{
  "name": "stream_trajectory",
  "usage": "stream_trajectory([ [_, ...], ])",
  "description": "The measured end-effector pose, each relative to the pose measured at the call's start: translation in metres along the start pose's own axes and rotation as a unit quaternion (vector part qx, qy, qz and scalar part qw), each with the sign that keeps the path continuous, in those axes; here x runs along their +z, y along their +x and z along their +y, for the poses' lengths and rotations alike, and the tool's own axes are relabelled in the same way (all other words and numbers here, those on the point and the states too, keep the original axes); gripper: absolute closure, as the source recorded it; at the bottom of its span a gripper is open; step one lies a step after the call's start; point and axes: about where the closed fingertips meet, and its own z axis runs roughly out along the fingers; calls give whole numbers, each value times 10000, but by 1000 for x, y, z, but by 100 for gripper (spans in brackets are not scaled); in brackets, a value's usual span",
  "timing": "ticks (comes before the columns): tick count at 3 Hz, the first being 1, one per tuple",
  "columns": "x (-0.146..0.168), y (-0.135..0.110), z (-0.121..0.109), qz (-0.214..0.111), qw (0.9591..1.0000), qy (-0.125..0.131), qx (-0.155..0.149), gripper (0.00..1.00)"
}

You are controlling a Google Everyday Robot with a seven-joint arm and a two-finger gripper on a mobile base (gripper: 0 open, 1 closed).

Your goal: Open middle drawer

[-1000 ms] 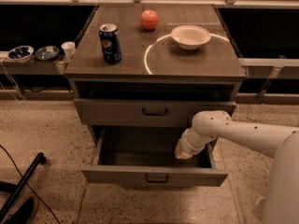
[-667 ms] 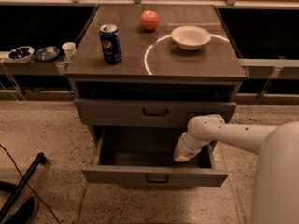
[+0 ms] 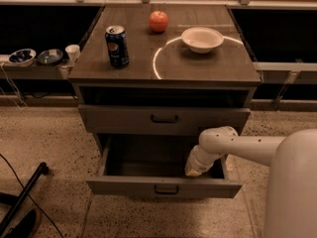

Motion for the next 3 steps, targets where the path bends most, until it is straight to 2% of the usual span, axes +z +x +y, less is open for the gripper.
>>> stream_trajectory([
  [1, 1, -1, 19, 32, 10000, -80, 34, 100],
  [3, 8, -6, 40, -59, 9985, -513, -180, 100],
])
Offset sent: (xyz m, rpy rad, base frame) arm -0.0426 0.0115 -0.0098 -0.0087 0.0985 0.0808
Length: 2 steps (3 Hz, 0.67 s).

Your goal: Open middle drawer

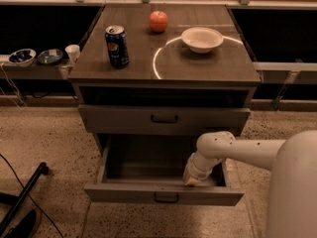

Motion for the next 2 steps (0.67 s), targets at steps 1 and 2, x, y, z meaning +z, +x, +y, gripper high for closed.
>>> stream_trajectory([
  [1, 0, 0, 13, -120, 9997, -189, -71, 100],
  [2, -3, 1, 30, -249, 9988, -421, -91, 100],
])
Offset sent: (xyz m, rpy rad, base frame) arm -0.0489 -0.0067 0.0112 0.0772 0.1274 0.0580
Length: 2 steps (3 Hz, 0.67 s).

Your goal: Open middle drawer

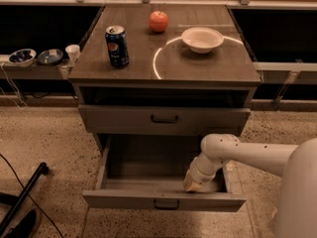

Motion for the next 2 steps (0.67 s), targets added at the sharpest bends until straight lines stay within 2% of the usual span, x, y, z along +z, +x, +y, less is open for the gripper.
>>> stream_trajectory([
  [2, -14, 0, 28, -212, 9993, -305, -40, 100],
])
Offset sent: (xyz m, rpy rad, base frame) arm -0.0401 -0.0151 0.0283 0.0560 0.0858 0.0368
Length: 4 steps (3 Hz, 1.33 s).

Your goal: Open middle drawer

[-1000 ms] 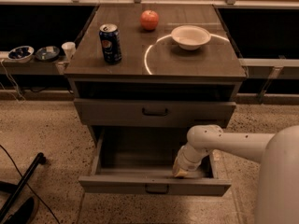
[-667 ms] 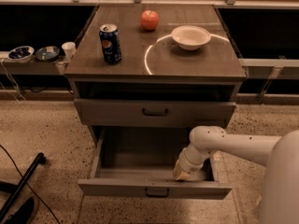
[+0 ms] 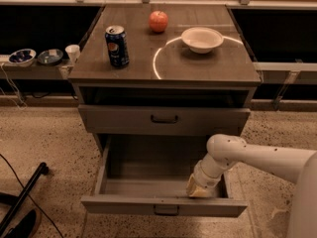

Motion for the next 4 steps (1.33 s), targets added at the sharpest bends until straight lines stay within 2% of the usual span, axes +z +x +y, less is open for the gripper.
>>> stream_trajectory([
  [1, -24, 3, 6, -183, 9996, 186, 89, 100],
  [2, -50, 6, 10, -240, 9982, 529, 134, 100],
  [3, -89, 5, 20, -406, 9937, 1025, 177, 74],
  [4, -83, 6, 20, -392, 9944, 960, 180, 52],
])
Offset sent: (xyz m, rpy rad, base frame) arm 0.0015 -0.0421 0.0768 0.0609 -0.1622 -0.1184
